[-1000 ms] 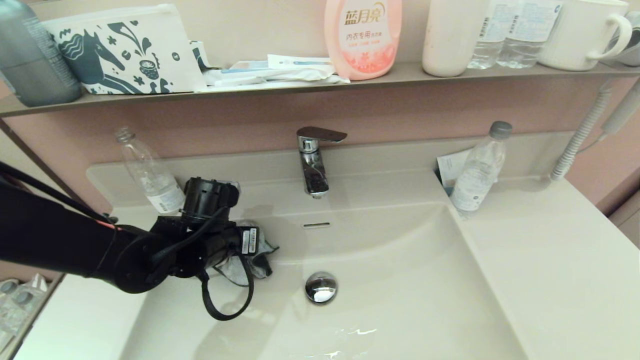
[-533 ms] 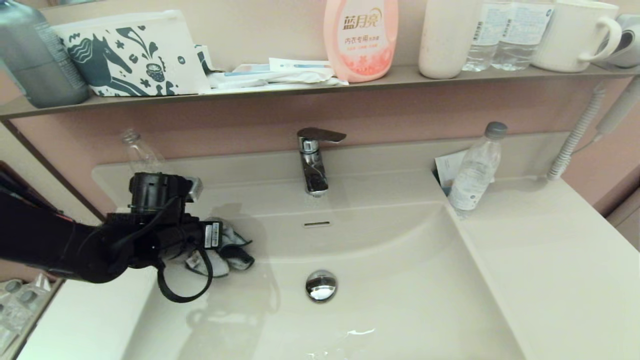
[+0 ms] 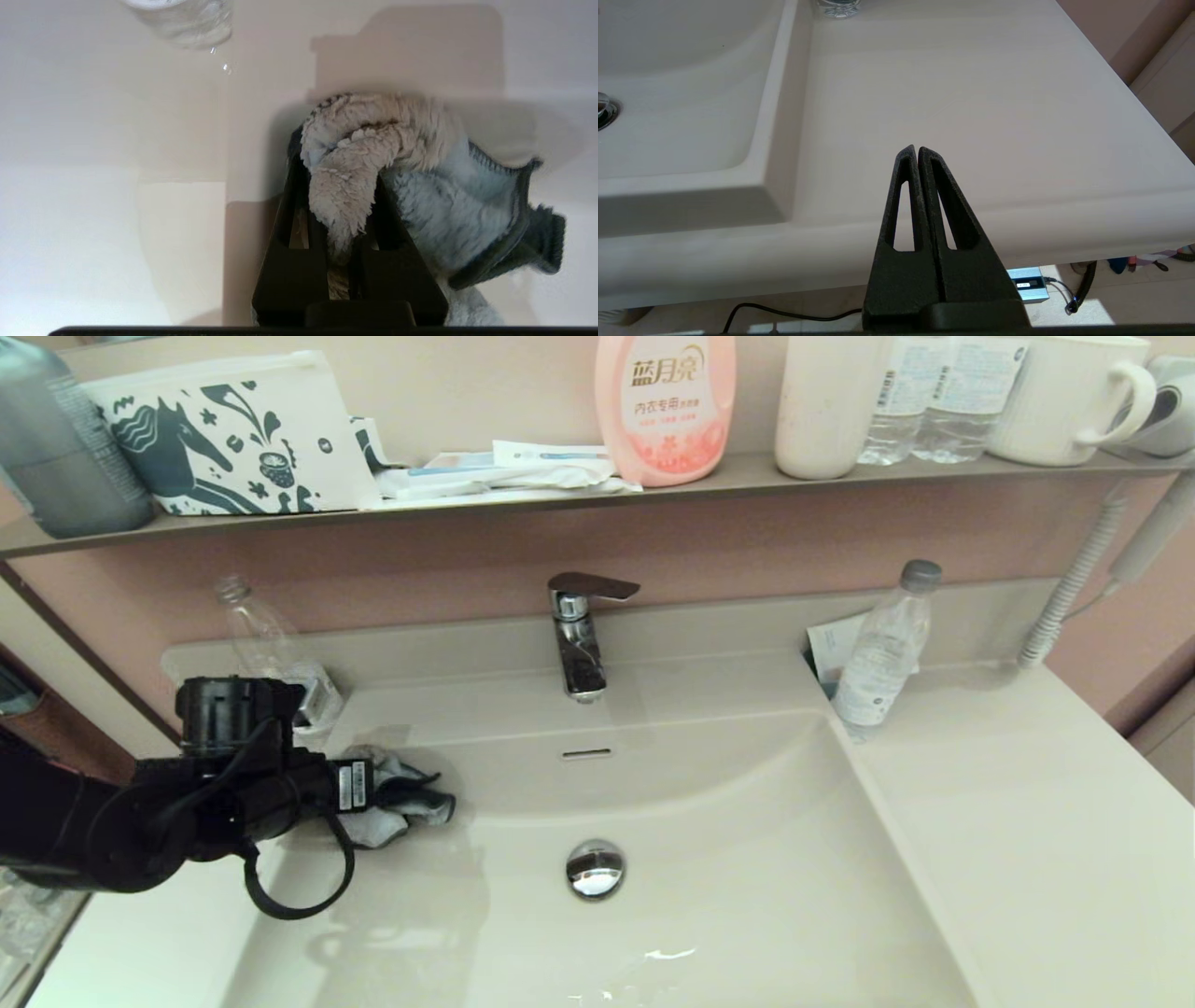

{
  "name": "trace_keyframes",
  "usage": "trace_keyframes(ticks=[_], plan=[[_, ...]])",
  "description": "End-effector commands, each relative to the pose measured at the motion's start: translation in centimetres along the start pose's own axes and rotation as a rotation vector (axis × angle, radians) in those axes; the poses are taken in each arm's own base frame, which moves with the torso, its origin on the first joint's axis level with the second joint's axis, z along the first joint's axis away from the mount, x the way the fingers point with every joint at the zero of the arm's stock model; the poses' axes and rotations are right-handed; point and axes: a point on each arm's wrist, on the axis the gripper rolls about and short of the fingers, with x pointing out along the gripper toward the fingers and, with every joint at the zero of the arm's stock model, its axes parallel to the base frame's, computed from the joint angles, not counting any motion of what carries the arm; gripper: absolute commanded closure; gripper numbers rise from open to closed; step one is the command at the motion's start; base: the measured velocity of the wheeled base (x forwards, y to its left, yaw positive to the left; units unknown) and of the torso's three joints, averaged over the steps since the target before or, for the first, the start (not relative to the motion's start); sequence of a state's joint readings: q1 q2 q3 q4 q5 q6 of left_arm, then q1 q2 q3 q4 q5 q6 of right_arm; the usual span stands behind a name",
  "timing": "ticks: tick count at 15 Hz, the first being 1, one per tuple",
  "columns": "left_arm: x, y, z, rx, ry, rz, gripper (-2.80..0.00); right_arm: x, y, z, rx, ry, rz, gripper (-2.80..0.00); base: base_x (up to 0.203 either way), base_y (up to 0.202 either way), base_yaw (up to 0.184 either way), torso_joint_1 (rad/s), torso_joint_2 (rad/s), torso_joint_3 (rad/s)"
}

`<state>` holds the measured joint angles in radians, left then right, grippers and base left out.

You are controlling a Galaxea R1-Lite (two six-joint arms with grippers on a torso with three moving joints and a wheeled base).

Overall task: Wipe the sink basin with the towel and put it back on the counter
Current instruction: Wipe the sink

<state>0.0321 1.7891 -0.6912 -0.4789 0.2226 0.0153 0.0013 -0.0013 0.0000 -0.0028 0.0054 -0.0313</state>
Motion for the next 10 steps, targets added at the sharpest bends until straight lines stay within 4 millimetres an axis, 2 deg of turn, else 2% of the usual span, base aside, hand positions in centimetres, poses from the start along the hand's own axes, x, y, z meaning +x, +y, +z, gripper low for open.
trace_keyframes(ticks=[1,10], plan=[[-0.9,0.0,-1.9,0.021,0.071,0.004,0.00,0.0,0.0,0.0,0.001,0.001,0.001,0.00,0.000,0.000,0.000,0.000,0.00,0.000],[-5.9,0.5,-7.3,0.091,0.164,-0.018,0.00,0.0,0.0,0.0,-0.001,0.001,0.001,0.00,0.000,0.000,0.000,0.000,0.00,0.000]])
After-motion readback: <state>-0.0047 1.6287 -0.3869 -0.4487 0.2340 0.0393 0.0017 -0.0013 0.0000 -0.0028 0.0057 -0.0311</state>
